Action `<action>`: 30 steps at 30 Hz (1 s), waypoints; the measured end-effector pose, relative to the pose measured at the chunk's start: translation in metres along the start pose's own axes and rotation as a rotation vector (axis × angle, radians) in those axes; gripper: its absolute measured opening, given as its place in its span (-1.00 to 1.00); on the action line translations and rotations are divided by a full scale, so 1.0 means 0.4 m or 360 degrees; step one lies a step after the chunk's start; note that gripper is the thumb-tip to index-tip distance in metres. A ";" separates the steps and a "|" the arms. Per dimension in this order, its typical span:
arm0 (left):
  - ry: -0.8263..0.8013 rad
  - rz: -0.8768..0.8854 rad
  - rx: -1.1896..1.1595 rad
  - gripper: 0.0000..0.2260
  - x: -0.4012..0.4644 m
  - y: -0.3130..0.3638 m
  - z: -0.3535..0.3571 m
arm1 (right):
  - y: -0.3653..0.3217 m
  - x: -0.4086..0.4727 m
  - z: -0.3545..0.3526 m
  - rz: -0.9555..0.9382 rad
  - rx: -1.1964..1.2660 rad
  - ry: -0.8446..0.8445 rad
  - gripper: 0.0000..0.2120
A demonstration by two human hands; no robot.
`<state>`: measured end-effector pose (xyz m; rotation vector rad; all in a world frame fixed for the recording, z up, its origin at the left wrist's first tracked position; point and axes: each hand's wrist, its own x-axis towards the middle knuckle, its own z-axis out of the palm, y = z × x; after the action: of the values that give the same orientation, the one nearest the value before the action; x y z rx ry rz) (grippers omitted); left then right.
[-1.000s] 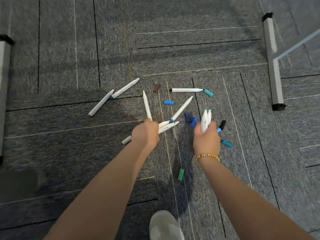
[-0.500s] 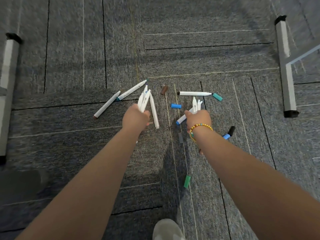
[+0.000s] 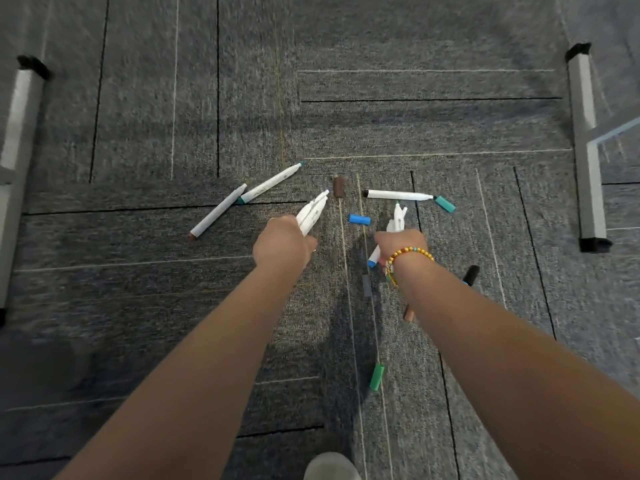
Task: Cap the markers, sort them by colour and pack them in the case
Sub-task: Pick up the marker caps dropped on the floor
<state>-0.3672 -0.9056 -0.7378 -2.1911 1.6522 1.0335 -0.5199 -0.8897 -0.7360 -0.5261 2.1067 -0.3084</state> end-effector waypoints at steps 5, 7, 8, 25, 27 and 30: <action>0.0292 0.0116 -0.0301 -0.80 -0.016 -0.070 -0.027 | -0.017 -0.007 -0.023 -0.0257 -0.0028 0.0185 -0.75; 0.0427 0.0146 -0.0405 -0.82 -0.021 -0.104 -0.051 | -0.040 0.001 -0.042 -0.0444 -0.0162 0.0281 -0.72; 0.0474 0.0137 -0.0430 -0.85 -0.016 -0.119 -0.067 | -0.054 0.005 -0.050 -0.0525 -0.0266 0.0311 -0.71; 0.0318 -0.0081 0.0249 -0.81 0.090 -0.229 -0.163 | -0.069 0.068 -0.038 -0.0686 -0.1276 0.0133 -0.60; 0.0200 -0.0087 0.0236 -0.79 0.089 -0.230 -0.160 | -0.063 0.059 -0.030 -0.0660 -0.1302 0.0129 -0.62; 0.0113 -0.0118 0.0064 -0.79 0.086 -0.228 -0.150 | -0.055 0.038 -0.022 -0.0640 -0.1337 0.0132 -0.58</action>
<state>-0.2559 -0.9327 -0.7374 -2.2693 1.5928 0.9056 -0.5291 -0.9162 -0.7331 -1.4498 2.1379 0.3718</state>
